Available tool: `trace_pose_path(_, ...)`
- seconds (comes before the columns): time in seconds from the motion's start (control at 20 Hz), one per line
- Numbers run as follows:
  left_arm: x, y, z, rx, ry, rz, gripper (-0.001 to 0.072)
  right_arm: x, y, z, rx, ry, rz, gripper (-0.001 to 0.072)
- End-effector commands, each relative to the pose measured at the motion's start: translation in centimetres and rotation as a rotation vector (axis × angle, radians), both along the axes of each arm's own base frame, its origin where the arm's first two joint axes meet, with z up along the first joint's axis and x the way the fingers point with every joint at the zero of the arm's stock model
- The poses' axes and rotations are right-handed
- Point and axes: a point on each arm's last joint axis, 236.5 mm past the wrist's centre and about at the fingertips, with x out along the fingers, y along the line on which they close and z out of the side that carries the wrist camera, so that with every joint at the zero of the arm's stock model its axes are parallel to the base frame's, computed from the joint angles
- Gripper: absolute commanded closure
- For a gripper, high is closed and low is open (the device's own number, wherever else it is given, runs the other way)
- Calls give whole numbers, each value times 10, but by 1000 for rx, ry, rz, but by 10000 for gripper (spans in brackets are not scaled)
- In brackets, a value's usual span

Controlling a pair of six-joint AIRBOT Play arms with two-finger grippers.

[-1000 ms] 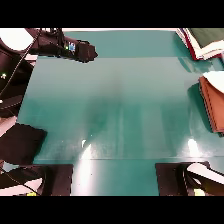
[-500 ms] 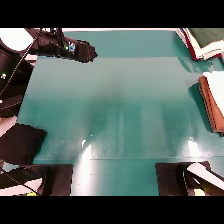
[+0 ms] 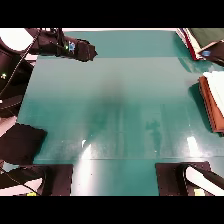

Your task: Fold the shirts.

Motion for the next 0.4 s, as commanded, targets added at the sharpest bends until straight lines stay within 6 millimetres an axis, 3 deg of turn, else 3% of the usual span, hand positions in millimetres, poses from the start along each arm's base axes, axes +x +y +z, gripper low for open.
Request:
trace_pose_path(0.0,6,0,7,-19,-29,14,678,-16,92,1,-56,-25,229,444)
trace_pose_path(0.05,7,0,9,-23,-36,17,678,-21,106,-3,-91,-25,271,701)
trace_pose_path(0.2,11,-1,15,-42,-60,28,678,-31,126,-13,-170,-23,338,692)
trace_pose_path(0.35,12,-1,16,-46,-65,31,677,-33,131,-13,-179,-25,354,692)
